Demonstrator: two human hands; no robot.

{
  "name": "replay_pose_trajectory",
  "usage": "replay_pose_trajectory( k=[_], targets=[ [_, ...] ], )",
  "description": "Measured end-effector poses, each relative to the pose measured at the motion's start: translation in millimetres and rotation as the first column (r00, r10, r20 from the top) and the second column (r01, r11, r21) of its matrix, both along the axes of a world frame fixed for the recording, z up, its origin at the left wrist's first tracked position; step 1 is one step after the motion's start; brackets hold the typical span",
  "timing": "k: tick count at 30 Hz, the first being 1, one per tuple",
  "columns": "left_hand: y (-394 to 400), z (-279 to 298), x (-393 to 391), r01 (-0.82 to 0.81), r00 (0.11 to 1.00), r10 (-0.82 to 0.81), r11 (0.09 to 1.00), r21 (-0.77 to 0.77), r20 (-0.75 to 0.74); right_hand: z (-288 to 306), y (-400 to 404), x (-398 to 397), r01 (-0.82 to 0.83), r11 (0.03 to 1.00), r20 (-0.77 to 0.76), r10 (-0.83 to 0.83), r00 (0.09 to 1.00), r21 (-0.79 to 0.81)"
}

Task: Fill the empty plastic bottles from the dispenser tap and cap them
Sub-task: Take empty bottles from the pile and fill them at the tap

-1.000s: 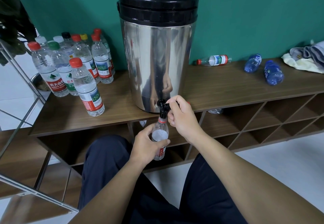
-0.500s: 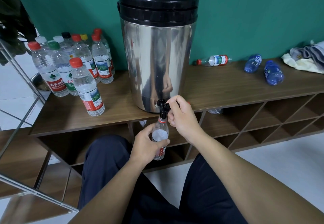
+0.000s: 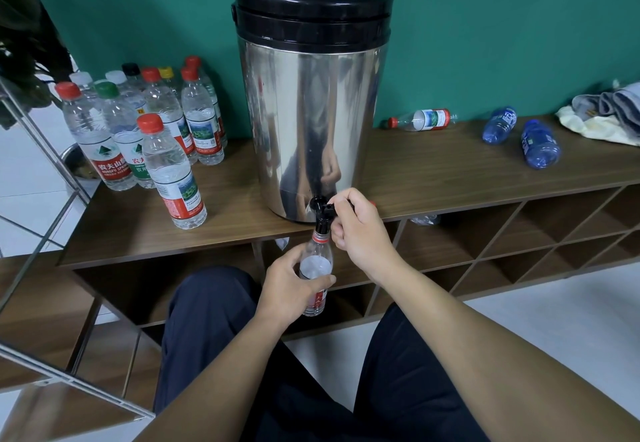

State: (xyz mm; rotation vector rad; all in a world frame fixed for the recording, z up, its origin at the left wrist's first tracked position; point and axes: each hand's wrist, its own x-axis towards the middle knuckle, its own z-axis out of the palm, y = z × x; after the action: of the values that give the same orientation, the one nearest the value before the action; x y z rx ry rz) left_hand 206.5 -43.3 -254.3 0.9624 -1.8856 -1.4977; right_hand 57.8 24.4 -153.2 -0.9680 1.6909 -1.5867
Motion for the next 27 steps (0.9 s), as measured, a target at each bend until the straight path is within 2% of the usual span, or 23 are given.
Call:
replay_pose_trajectory(
  k=[27],
  targets=[
    [-2.1, -3.3, -0.4, 0.008, 1.000, -0.008, 1.000, 0.007, -0.008, -0.4, -0.4, 0.8, 0.006, 1.000, 0.022, -0.005, 1.000, -0.012]
  ],
)
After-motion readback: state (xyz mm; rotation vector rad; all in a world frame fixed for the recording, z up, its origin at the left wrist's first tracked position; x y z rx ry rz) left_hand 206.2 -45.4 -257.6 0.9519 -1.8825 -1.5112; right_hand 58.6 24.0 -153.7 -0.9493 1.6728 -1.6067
